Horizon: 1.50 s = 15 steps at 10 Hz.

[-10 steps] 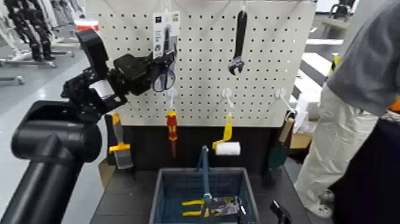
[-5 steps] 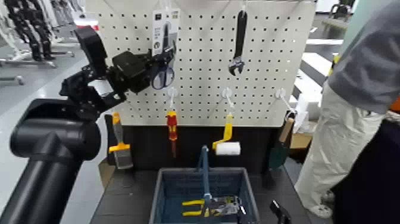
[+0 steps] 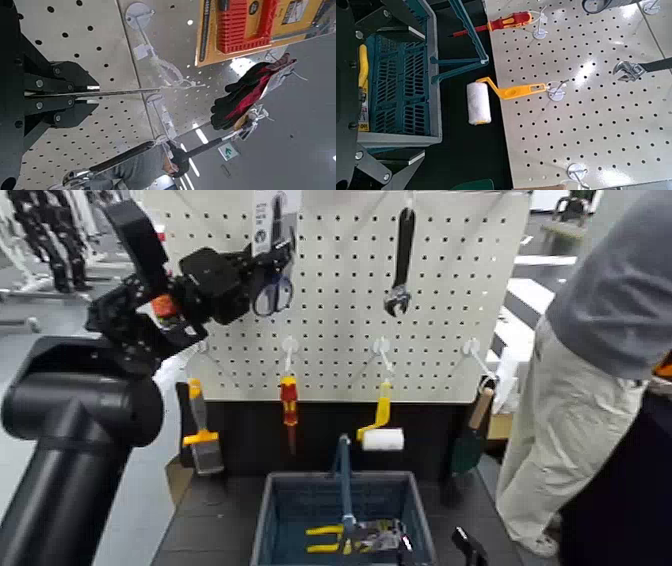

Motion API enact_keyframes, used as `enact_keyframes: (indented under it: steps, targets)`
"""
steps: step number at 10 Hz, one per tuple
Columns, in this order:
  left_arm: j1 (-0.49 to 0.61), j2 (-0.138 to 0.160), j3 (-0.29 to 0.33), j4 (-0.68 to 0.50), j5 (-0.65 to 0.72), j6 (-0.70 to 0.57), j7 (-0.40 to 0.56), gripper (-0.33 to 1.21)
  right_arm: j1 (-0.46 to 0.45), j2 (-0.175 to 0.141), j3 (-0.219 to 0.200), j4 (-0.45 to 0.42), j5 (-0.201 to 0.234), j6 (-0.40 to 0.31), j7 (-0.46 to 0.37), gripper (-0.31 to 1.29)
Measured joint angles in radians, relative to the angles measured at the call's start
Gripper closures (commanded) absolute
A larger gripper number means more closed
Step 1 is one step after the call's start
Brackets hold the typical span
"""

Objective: Put the blue scissors into the crate.

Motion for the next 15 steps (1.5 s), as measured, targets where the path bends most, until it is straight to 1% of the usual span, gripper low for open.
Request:
enact_keyframes:
  steps: [4, 6, 8, 10, 13, 15]
  targets:
    - [0.021, -0.008, 0.004, -0.044, 0.013, 0.015, 0.0, 1.18, 0.002, -0.002, 0.0, -0.003, -0.001, 0.003, 0.0, 0.26]
    - [0.044, -0.019, 0.01, -0.064, 0.029, 0.03, 0.0, 1.18, 0.004, -0.002, -0.001, -0.004, -0.001, 0.004, -0.002, 0.26]
    - [0.107, -0.036, 0.021, -0.104, 0.054, 0.067, 0.01, 1.18, 0.006, 0.0, -0.003, -0.005, 0.0, 0.008, -0.002, 0.26]
    - [0.189, -0.051, 0.018, -0.136, 0.105, 0.116, 0.022, 1.18, 0.007, 0.0, -0.003, -0.006, 0.0, 0.011, -0.002, 0.26]
    - [0.306, -0.059, 0.005, -0.141, 0.168, 0.184, 0.041, 1.18, 0.009, -0.002, -0.004, -0.007, -0.003, 0.017, -0.002, 0.26]
    - [0.369, -0.058, 0.003, -0.132, 0.172, 0.224, 0.046, 1.18, 0.01, -0.003, -0.006, -0.008, -0.007, 0.02, -0.002, 0.26]
